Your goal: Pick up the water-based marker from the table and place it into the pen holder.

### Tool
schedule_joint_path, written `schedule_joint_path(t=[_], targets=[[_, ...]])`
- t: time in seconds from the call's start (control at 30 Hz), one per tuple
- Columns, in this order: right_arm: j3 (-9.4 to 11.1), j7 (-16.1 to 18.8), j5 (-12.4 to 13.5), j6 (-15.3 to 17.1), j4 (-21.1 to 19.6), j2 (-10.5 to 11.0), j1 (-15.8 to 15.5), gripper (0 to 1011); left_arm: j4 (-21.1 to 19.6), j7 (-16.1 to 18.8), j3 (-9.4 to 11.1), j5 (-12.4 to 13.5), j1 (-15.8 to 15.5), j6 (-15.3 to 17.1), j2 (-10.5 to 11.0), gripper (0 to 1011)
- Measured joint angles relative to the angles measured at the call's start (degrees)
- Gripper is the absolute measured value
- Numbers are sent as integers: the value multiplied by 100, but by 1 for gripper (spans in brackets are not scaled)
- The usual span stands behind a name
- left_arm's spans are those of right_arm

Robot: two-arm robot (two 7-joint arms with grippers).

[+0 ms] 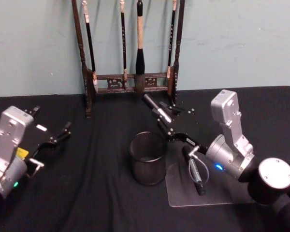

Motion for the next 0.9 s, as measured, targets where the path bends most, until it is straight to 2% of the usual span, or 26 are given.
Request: schedule_joint_path(t=[0.9], targets=[[-318, 98, -102, -143, 409, -377, 307, 222, 0, 0, 0, 0, 0, 0, 0, 1009]])
